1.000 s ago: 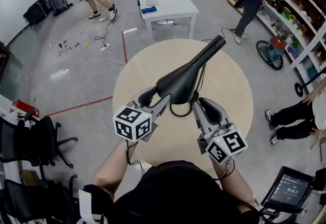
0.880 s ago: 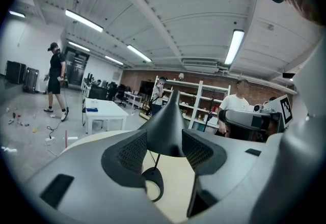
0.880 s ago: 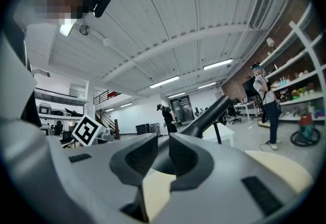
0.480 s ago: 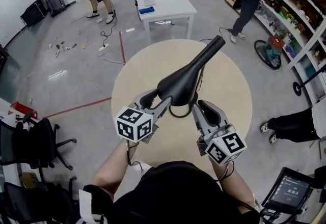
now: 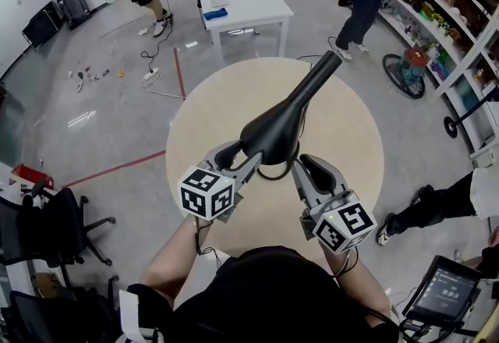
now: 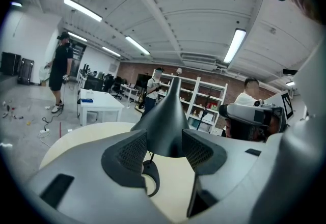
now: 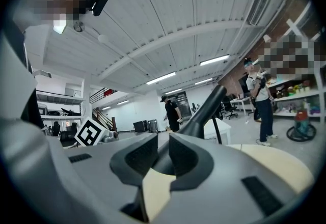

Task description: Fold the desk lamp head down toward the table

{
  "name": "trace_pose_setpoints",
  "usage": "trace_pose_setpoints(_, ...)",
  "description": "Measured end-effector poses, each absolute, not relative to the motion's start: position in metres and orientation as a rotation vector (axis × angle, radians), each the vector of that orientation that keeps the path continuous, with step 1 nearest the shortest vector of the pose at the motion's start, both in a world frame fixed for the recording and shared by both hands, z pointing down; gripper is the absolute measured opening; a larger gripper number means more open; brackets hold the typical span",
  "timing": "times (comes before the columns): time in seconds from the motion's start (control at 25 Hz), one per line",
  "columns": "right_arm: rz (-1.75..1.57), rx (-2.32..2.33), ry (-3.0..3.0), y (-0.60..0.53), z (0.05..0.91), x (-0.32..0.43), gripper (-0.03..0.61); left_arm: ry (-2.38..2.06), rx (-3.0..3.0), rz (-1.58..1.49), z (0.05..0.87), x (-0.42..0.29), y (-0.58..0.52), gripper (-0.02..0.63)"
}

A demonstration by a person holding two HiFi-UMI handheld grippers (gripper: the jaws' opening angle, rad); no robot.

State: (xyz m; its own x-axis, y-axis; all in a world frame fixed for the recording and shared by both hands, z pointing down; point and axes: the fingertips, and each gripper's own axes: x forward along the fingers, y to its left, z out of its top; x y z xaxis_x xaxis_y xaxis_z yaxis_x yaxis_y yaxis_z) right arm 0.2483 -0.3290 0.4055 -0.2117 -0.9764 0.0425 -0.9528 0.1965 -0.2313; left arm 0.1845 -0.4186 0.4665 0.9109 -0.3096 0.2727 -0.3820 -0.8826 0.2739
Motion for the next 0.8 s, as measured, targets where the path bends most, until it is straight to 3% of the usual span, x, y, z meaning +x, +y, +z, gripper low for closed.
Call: trace_pose_setpoints(0.8, -0.396, -1.928, 2.301, -0.332, 0.422, 0.258, 0.067, -0.456, 2.715, 0.372, 0.486, 0.198, -0.418, 0.218)
